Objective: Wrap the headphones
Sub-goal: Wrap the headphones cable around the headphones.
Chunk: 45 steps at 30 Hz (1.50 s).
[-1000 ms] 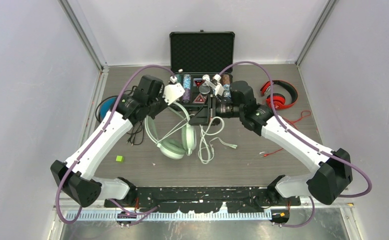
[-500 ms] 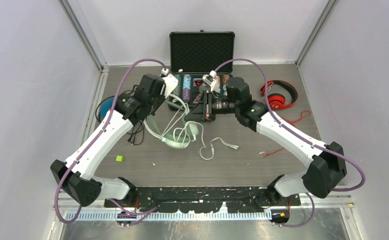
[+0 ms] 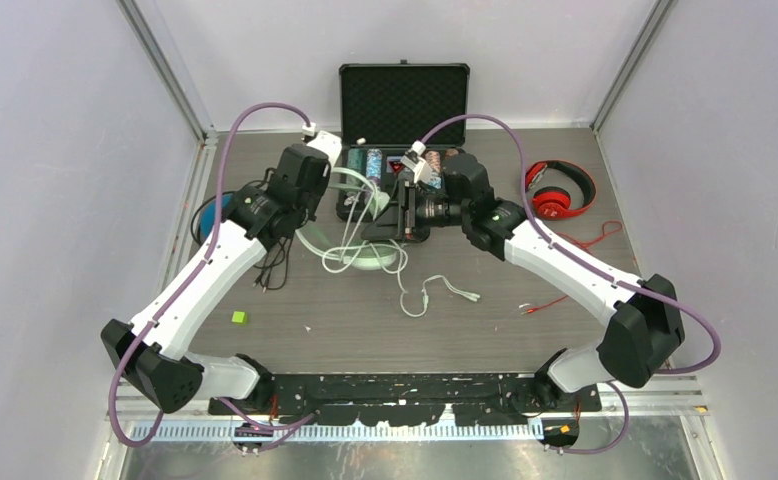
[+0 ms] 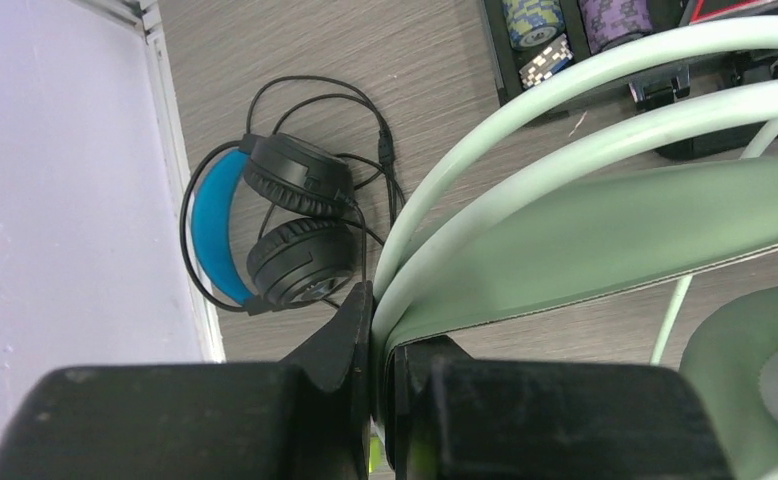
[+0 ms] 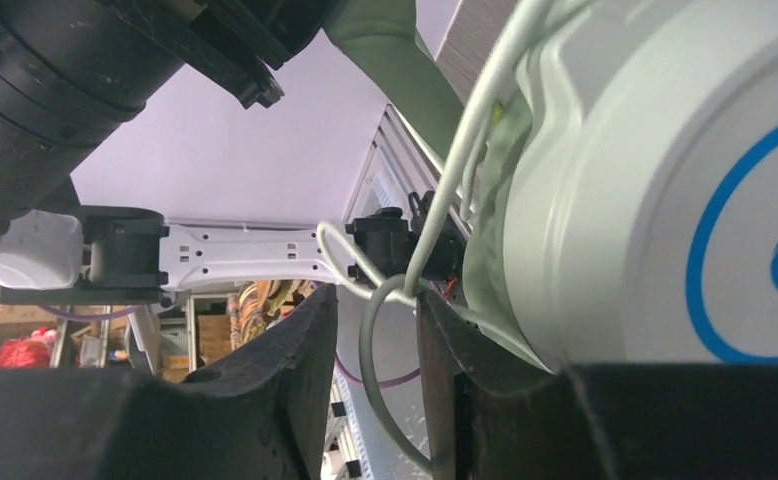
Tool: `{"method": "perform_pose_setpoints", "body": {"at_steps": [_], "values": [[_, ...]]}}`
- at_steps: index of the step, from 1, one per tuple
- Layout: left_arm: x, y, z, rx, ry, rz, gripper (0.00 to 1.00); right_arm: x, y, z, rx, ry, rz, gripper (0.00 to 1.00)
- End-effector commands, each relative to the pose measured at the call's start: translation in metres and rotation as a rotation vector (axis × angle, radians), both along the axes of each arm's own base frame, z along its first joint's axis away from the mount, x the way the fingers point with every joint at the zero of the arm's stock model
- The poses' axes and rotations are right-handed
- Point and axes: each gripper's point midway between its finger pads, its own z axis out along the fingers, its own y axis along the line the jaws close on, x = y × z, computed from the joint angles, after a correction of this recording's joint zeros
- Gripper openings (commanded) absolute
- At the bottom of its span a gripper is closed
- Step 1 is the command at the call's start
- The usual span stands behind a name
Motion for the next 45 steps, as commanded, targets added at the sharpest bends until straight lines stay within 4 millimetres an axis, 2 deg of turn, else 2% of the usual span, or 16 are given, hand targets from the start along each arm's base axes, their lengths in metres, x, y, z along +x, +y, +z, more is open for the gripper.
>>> {"method": "perform_pose_setpoints", "body": {"at_steps": [1, 5, 10, 12, 15, 18, 22, 25, 31, 34, 37, 40, 45], "values": [[0.012, -0.007, 0.047, -0.196, -0.161, 0.095, 0.0, -0.007, -0.004, 0.029, 0.031, -0.132, 0.011, 0.41], [0.012, -0.008, 0.049, -0.206, -0.152, 0.116, 0.0, -0.011, -0.01, 0.029, 0.017, -0.147, 0.012, 0.38], [0.012, -0.002, 0.054, -0.229, -0.173, 0.166, 0.0, -0.011, -0.014, 0.034, 0.026, -0.175, -0.024, 0.09], [0.014, 0.004, 0.057, -0.239, -0.199, 0.224, 0.0, -0.013, -0.012, 0.043, 0.053, -0.178, -0.024, 0.01], [0.018, 0.013, 0.061, -0.255, -0.236, 0.306, 0.0, -0.021, -0.005, 0.056, 0.084, -0.204, -0.005, 0.0], [0.023, 0.013, 0.061, -0.277, -0.246, 0.329, 0.0, -0.03, 0.002, 0.074, 0.111, -0.248, 0.019, 0.01], [0.03, 0.018, 0.055, -0.316, -0.241, 0.389, 0.0, -0.029, -0.001, 0.103, 0.129, -0.302, -0.01, 0.0], [0.035, 0.027, 0.053, -0.365, -0.249, 0.442, 0.0, -0.035, 0.002, 0.112, 0.143, -0.31, 0.006, 0.01], [0.043, 0.032, 0.058, -0.443, -0.301, 0.504, 0.0, -0.046, 0.032, 0.105, 0.155, -0.273, 0.059, 0.0], [0.048, 0.033, 0.056, -0.536, -0.298, 0.535, 0.0, -0.063, 0.051, 0.106, 0.162, -0.272, 0.111, 0.0], [0.052, 0.035, 0.057, -0.632, -0.299, 0.55, 0.0, -0.077, 0.062, 0.094, 0.126, -0.268, 0.147, 0.0], [0.057, 0.043, 0.062, -0.727, -0.319, 0.578, 0.0, -0.083, 0.061, 0.075, 0.084, -0.253, 0.147, 0.0], [0.062, 0.064, 0.077, -0.879, -0.376, 0.63, 0.0, -0.088, 0.045, 0.048, 0.039, -0.22, 0.111, 0.01]]}}
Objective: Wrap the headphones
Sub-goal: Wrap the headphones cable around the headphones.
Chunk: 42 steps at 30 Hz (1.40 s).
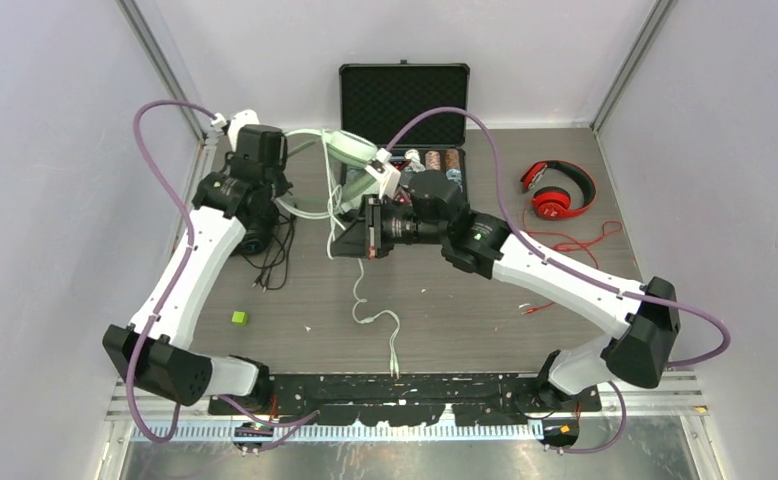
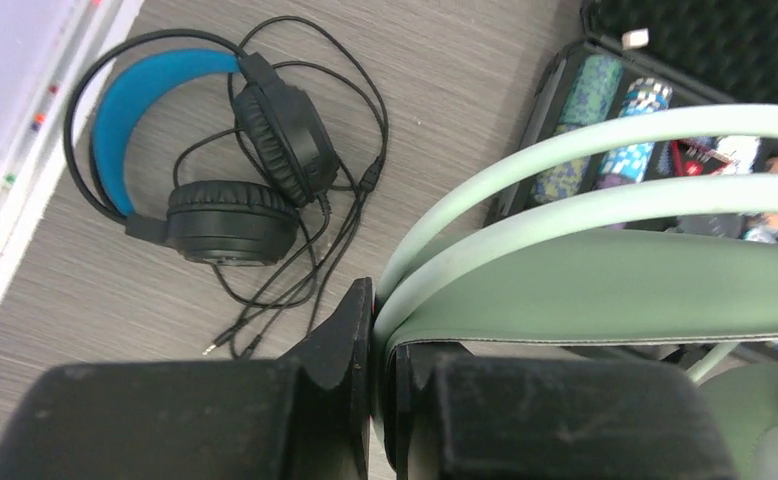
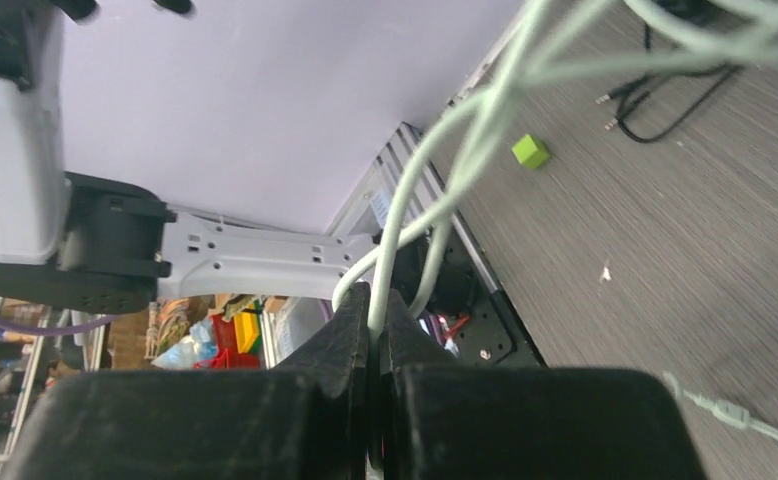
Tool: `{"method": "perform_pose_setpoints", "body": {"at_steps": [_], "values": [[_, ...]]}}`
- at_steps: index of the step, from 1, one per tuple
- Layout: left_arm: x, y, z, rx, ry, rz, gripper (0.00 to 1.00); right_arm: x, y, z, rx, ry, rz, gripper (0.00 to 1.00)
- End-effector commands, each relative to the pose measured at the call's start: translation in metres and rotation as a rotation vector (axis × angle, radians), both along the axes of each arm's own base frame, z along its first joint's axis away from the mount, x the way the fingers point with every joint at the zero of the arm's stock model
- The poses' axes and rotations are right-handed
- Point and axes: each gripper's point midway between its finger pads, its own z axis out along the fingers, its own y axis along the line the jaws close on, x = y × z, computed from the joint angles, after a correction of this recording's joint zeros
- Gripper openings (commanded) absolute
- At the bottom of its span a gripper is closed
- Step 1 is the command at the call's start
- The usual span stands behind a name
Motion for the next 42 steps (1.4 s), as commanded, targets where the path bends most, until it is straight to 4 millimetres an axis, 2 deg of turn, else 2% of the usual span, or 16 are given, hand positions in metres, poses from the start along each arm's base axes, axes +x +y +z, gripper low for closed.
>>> {"method": "perform_pose_setpoints", "body": {"at_steps": [1, 8, 12, 16, 21, 25, 29, 33, 42], "values": [[0.029, 0.013, 0.076, -0.327, -0.351, 0.148, 0.0, -0.036, -0.018, -0.001, 0.007, 0.006, 0.062, 0.01], [0.037, 0.023, 0.098, -0.509, -0.453, 0.18, 0.0, -0.048, -0.043, -0.051, -0.08, 0.075, 0.017, 0.0], [0.037, 0.023, 0.113, -0.557, -0.494, 0.165, 0.0, -0.044, -0.061, -0.089, -0.184, 0.088, -0.052, 0.0], [0.031, 0.024, 0.126, -0.588, -0.521, 0.152, 0.0, -0.029, -0.083, -0.122, -0.294, 0.057, -0.169, 0.01], [0.022, 0.026, 0.149, -0.667, -0.562, 0.114, 0.0, -0.004, -0.119, -0.167, -0.446, 0.076, -0.36, 0.01], [0.013, 0.029, 0.169, -0.69, -0.593, 0.088, 0.0, 0.023, -0.161, -0.205, -0.507, 0.162, -0.523, 0.01], [0.006, 0.023, 0.181, -0.713, -0.601, 0.033, 0.0, 0.051, -0.198, -0.219, -0.499, 0.216, -0.654, 0.0], [0.003, 0.016, 0.188, -0.718, -0.583, -0.048, 0.0, 0.079, -0.227, -0.218, -0.485, 0.236, -0.762, 0.01], [-0.015, -0.002, 0.186, -0.6, -0.493, -0.269, 0.0, 0.133, -0.283, -0.227, -0.461, 0.306, -0.937, 0.0]]}}
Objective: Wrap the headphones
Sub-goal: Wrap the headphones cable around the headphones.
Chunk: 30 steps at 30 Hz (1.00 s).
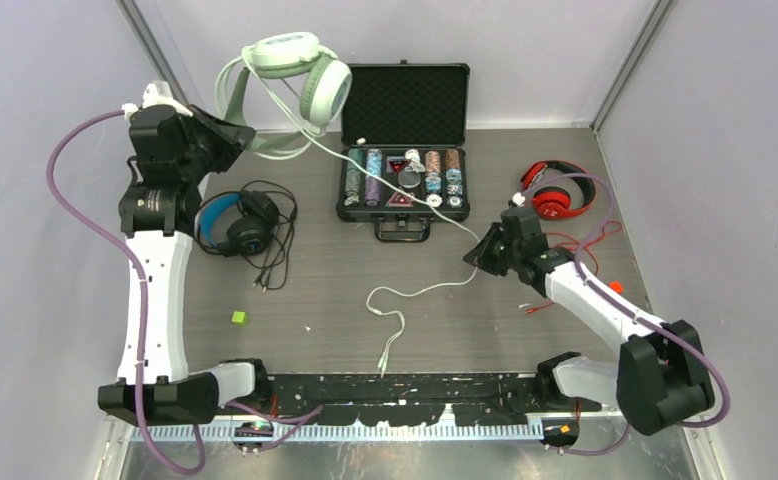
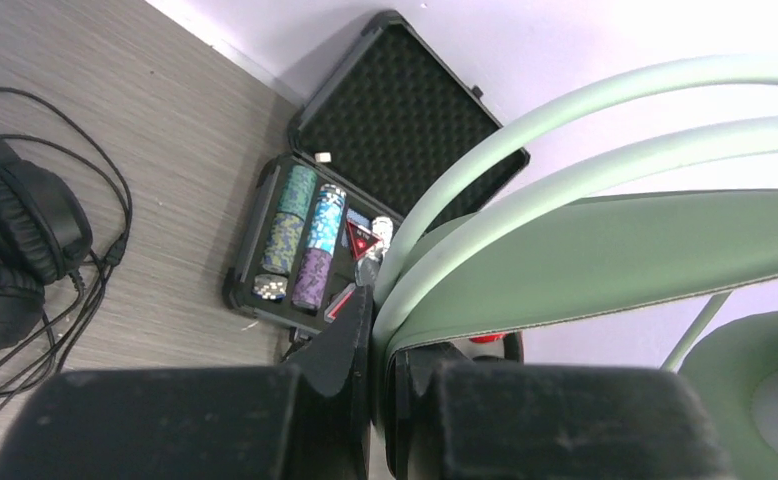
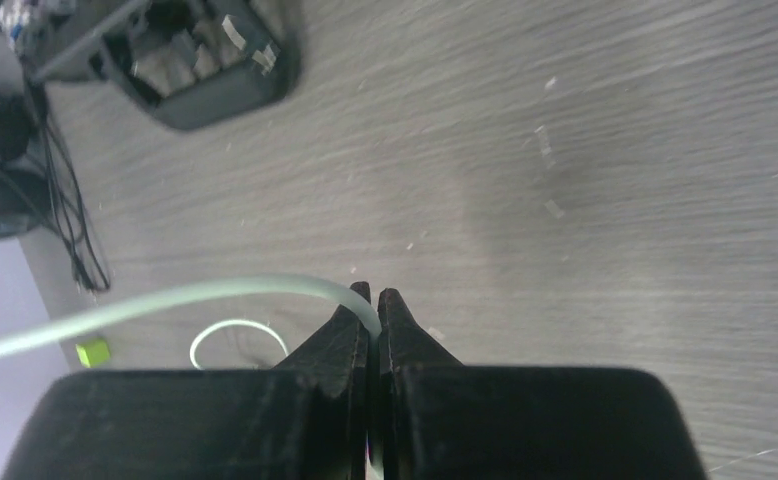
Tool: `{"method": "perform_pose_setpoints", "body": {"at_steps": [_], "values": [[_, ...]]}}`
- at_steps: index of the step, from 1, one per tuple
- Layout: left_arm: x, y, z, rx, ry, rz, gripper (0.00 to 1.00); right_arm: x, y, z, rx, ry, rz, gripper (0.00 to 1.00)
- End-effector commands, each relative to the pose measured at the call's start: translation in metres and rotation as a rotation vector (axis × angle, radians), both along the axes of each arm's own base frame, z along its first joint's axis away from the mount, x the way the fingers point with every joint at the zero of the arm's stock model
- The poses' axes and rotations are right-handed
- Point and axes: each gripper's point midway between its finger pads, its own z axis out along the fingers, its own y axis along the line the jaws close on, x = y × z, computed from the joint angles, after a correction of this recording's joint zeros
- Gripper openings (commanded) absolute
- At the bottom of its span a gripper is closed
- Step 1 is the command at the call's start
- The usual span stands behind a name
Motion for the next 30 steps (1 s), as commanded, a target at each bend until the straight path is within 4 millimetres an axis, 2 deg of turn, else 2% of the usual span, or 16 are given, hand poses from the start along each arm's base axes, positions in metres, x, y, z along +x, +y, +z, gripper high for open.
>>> {"method": "perform_pose_setpoints", "body": {"at_steps": [1, 4, 10, 13, 17, 19, 20, 23, 26, 30], "values": [[-0.023, -0.023, 0.055, 0.073, -0.179, -0.2, 0.0, 0.034, -0.025, 0.011, 0.012, -0.047, -0.076, 0.0], [-0.033, -0.047, 0.052, 0.112, -0.199, -0.384, 0.0, 0.049, -0.039, 0.018, 0.003, -0.063, -0.112, 0.0], [-0.055, -0.077, 0.021, 0.15, -0.187, -0.664, 0.0, 0.082, -0.061, 0.029, -0.003, -0.082, -0.171, 0.0], [-0.07, -0.096, 0.016, 0.122, -0.237, -0.821, 0.0, 0.097, -0.067, 0.034, -0.003, -0.087, -0.187, 0.01], [-0.077, -0.108, 0.001, 0.176, -0.275, -0.881, 0.0, 0.117, -0.075, 0.048, 0.004, -0.115, -0.211, 0.01], [-0.076, -0.109, -0.012, 0.213, -0.273, -0.893, 0.0, 0.126, -0.079, 0.058, 0.006, -0.127, -0.222, 0.0], [-0.082, -0.118, -0.02, 0.224, -0.269, -0.939, 0.0, 0.13, -0.081, 0.063, 0.005, -0.13, -0.225, 0.0], [-0.091, -0.128, -0.05, 0.308, -0.227, -1.007, 0.0, 0.141, -0.084, 0.081, -0.014, -0.154, -0.219, 0.01], [-0.109, -0.143, -0.082, 0.406, -0.182, -1.116, 0.0, 0.147, -0.085, 0.096, -0.037, -0.166, -0.199, 0.0], [-0.132, -0.161, -0.11, 0.538, -0.199, -1.26, 0.0, 0.151, -0.083, 0.11, -0.042, -0.173, -0.179, 0.01]]}}
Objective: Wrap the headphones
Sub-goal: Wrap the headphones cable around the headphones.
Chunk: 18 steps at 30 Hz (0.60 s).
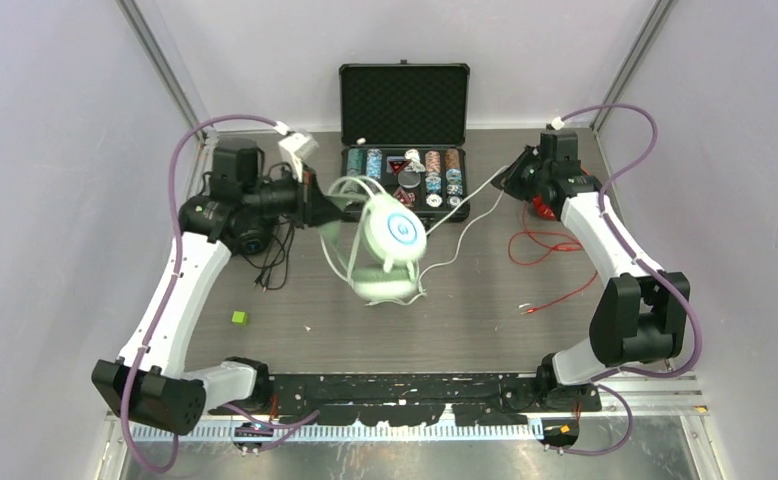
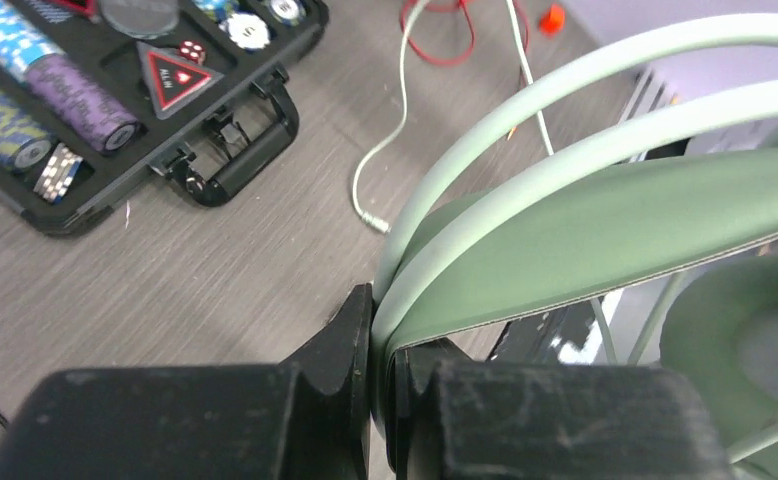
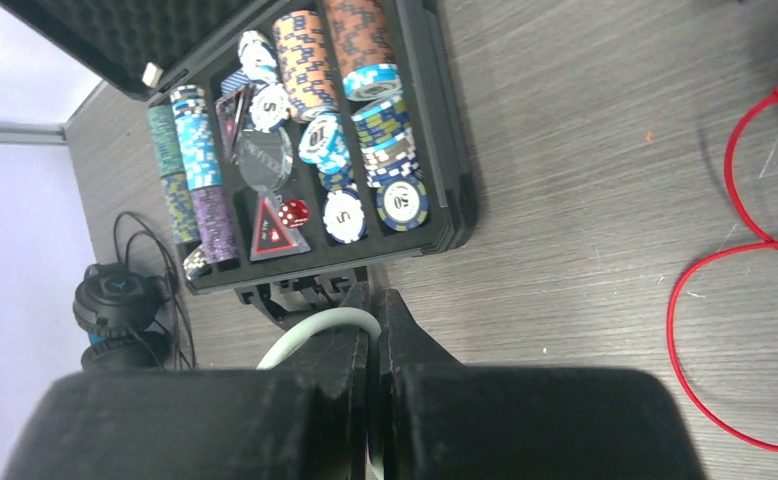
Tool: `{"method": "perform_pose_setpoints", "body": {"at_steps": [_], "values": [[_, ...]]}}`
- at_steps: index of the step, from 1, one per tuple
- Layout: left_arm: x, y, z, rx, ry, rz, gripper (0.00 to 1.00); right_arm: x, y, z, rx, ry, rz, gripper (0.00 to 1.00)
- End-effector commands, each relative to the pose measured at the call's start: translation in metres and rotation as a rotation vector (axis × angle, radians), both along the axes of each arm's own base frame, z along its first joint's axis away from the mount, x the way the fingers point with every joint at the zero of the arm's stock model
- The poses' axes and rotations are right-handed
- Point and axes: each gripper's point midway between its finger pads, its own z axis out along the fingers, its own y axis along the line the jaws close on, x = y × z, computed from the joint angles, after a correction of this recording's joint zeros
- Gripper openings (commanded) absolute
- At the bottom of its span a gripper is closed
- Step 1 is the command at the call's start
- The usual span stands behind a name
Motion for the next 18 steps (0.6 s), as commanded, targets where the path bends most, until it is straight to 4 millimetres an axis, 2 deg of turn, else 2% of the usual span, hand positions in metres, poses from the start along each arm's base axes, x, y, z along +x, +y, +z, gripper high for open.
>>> {"method": "perform_pose_setpoints", "body": {"at_steps": [1, 5, 9, 14, 18], "values": [[-0.042, -0.015, -0.016, 0.136, -0.121, -0.207, 0.0, 0.01, -0.01, 0.023, -0.05, -0.033, -0.001, 0.0], [-0.041, -0.01, -0.049, 0.332, -0.154, -0.225, 0.0, 0.011, 0.0, 0.037, -0.03, -0.039, 0.064, 0.0], [-0.029, 0.003, -0.072, 0.535, -0.158, -0.195, 0.0, 0.006, 0.019, 0.05, 0.031, -0.039, 0.153, 0.01], [-0.019, 0.019, -0.089, 0.74, -0.155, -0.181, 0.0, -0.007, 0.029, 0.066, 0.035, -0.05, 0.199, 0.0], [-0.014, 0.021, -0.095, 0.806, -0.16, -0.171, 0.0, -0.015, 0.035, 0.083, 0.067, -0.081, 0.227, 0.01]]}}
